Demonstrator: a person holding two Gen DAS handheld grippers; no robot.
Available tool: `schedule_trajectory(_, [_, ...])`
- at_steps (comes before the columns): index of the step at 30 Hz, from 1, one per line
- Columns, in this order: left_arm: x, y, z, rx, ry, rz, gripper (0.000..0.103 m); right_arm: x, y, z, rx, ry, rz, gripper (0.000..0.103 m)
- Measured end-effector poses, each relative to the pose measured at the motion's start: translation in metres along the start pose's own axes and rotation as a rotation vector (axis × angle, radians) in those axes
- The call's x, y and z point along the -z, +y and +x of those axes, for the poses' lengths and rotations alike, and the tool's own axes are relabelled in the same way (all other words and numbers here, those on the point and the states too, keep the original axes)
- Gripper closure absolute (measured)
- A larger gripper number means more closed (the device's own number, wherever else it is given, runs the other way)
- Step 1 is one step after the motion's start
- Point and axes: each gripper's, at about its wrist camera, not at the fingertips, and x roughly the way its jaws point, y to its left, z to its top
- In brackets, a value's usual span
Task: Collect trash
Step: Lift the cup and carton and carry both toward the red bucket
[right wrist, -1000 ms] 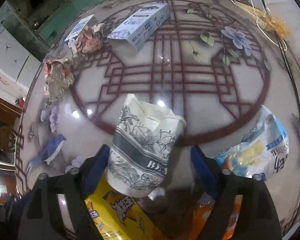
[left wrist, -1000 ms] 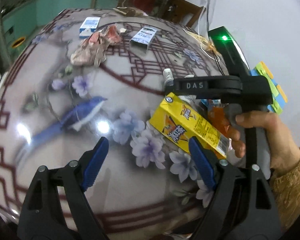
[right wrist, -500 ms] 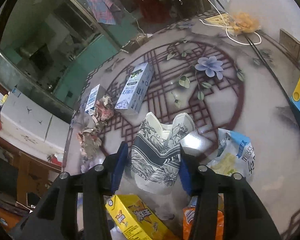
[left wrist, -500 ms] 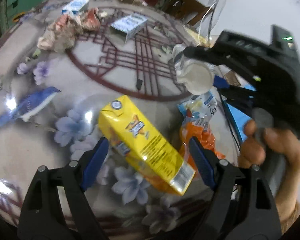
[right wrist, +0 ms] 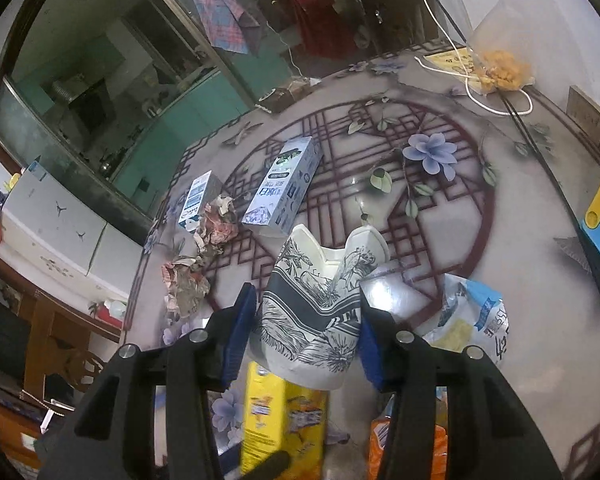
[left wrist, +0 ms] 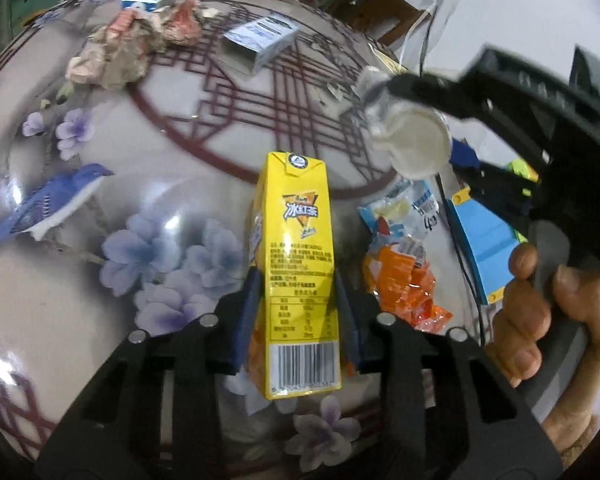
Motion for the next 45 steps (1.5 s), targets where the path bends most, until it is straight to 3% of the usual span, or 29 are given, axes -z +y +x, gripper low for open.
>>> schedule_trajectory(8, [-0.011, 0.031, -0.042, 0.006, -0.083, -0.019, 0.067, 0.004, 0.002, 0.003, 0.003, 0.008, -0.003, 0.057])
schedule_trajectory(12, [-0.026, 0.045, -0.075, -0.022, -0.152, 0.024, 0.067, 0.007, 0.007, 0.009, 0.007, 0.023, -0.016, 0.057])
schedule_trajectory(18, [-0.051, 0.071, -0.123, -0.114, -0.233, 0.120, 0.067, 0.012, 0.014, 0.015, 0.018, 0.039, -0.051, 0.057])
schedule_trajectory(24, [-0.069, 0.105, -0.152, -0.273, -0.279, 0.209, 0.067, 0.022, 0.029, 0.021, 0.045, 0.059, -0.124, 0.057])
schedule_trajectory(28, [-0.072, 0.128, -0.163, -0.300, -0.324, 0.198, 0.067, 0.029, 0.039, 0.023, 0.064, 0.056, -0.167, 0.057])
schedule_trajectory(33, [-0.070, 0.143, -0.165, -0.275, -0.321, 0.177, 0.067, 0.037, 0.053, 0.021, 0.080, 0.034, -0.219, 0.057])
schedule_trajectory(45, [-0.064, 0.146, -0.198, -0.347, -0.430, 0.251, 0.067, 0.051, 0.103, -0.006, 0.038, -0.102, -0.245, 0.057])
